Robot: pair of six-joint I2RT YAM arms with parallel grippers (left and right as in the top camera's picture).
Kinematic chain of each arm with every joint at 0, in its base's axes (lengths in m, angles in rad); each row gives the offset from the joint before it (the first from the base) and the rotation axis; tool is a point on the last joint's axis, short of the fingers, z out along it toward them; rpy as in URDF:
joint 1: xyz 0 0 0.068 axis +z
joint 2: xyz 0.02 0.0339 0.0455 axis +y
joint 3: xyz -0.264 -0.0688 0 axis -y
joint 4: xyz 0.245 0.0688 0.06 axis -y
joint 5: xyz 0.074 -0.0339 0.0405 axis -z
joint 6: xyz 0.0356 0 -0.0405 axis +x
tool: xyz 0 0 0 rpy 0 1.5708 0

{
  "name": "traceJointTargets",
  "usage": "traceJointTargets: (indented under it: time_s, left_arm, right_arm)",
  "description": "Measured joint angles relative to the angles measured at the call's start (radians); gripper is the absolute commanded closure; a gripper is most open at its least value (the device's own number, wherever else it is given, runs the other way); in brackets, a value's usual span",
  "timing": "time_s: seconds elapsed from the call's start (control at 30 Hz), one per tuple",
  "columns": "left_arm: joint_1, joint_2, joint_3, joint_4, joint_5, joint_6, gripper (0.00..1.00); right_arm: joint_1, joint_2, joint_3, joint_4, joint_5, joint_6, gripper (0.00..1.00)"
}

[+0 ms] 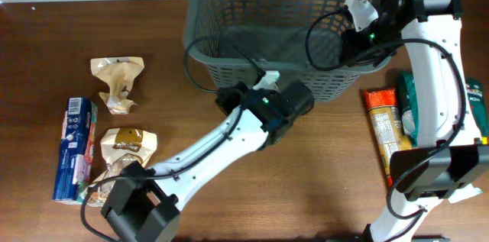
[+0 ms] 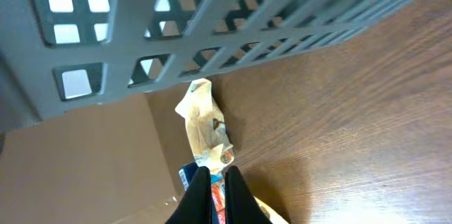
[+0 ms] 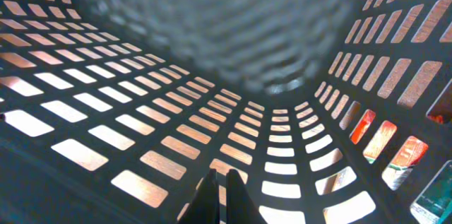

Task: Pack container

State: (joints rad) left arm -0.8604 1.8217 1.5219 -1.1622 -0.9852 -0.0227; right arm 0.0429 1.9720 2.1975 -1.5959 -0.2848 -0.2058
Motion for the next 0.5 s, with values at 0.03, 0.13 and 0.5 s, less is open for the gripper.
traceJointTargets:
  time_s: [0.03,0.13,0.5]
  left_arm:
    - [-0.011,0.0,0.0,-0.003,-0.001,0.0,0.94]
    - [-0.071,-0.003,0.0,-0.037,0.006,-0.002,0.94]
    - [-0.125,-0.173,0.0,-0.098,0.127,-0.008,0.98]
  right_arm:
    - [0.0,0.0,0.0,0.002,0.0,0.0,0.96]
    - [0.0,0.0,0.01,0.002,0.0,0.0,0.97]
    - [0.0,-0.006,0.167,-0.004,0.0,0.0,0.96]
